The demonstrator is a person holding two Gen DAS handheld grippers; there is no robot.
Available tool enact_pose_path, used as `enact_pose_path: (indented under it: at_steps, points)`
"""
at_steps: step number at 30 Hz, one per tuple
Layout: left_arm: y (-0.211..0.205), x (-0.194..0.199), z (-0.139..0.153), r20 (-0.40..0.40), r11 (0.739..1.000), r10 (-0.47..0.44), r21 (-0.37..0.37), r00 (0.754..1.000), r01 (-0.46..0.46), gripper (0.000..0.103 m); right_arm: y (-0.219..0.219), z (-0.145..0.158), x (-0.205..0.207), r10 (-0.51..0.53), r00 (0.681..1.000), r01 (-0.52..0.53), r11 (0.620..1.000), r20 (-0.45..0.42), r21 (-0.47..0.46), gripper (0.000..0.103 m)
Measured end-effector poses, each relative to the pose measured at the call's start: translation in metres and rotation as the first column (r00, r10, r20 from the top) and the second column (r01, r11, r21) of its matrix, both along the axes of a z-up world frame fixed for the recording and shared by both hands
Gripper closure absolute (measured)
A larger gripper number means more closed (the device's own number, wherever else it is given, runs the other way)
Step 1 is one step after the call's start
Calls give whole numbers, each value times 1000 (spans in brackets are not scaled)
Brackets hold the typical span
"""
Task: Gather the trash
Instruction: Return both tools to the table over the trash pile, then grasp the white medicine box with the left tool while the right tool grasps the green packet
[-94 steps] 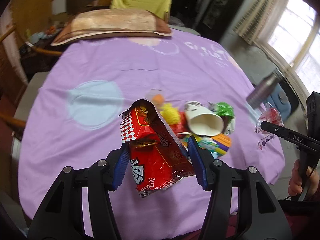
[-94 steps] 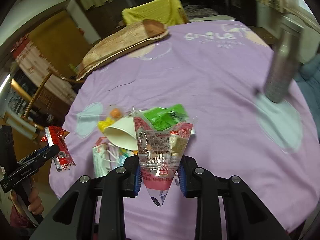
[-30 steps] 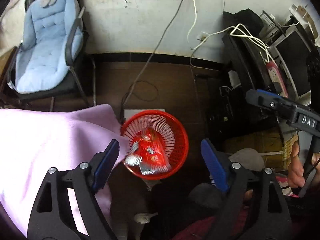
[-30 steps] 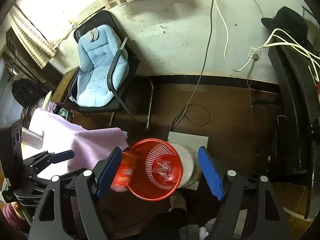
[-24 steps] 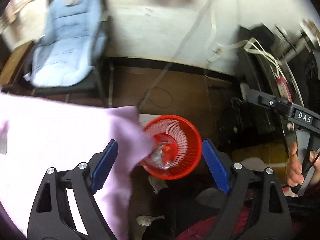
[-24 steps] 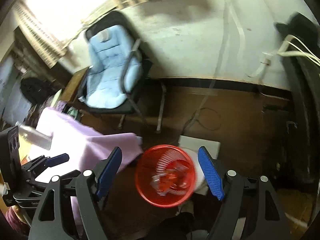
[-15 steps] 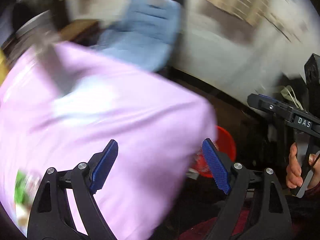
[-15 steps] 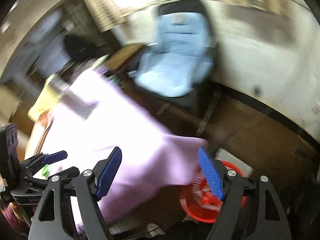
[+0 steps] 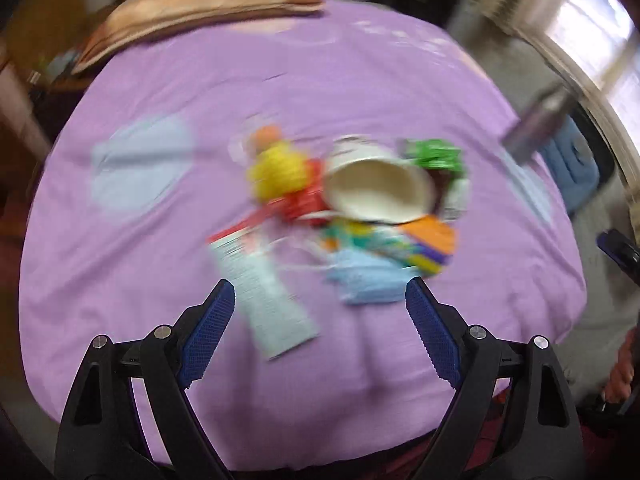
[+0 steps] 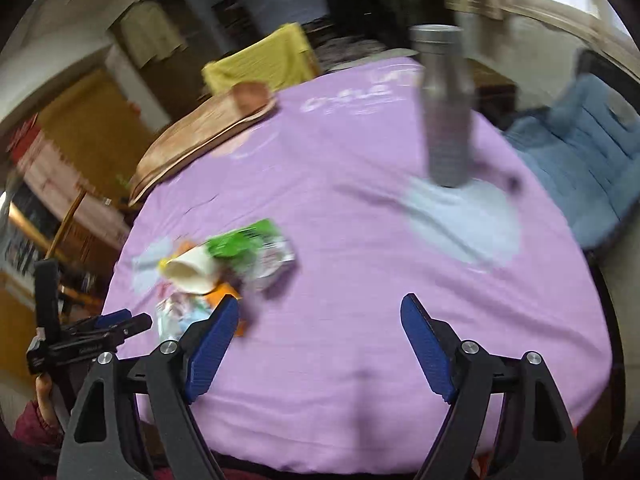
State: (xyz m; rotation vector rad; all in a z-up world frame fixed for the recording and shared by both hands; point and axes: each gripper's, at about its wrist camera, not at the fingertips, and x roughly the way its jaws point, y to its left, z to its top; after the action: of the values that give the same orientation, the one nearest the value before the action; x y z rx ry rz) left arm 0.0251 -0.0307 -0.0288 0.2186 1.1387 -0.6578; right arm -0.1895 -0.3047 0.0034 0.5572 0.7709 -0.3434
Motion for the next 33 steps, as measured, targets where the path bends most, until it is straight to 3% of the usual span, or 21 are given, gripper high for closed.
enact_pose_path:
  at_steps: [4, 12, 17, 24, 29, 33]
  points:
    - [29, 16, -22, -82, 997, 77, 3, 994, -77, 18, 25, 10, 22, 36, 999, -36, 999, -21, -34, 21]
    - [5, 15, -61, -134, 994, -50, 93, 990, 62, 18, 24, 7, 7, -68, 996, 67, 997, -61, -24, 21]
    - [17, 40, -67, -98, 989, 11, 147, 995, 3, 18, 29, -1, 10, -84, 994, 84, 996, -75, -10, 21]
    - [71, 65, -48, -65, 985, 131, 121, 989, -123, 19, 41, -3, 42, -8, 997, 9, 1000, -74, 6, 21]
    - [65, 56, -39, -61, 995, 74, 67, 995, -70, 19, 56, 2, 63, 56, 995, -58, 998, -83, -28, 21]
    - [39, 55, -54, -47, 995, 16, 99, 999, -12, 19, 55, 4, 60, 37, 994, -41, 998, -102, -41, 21]
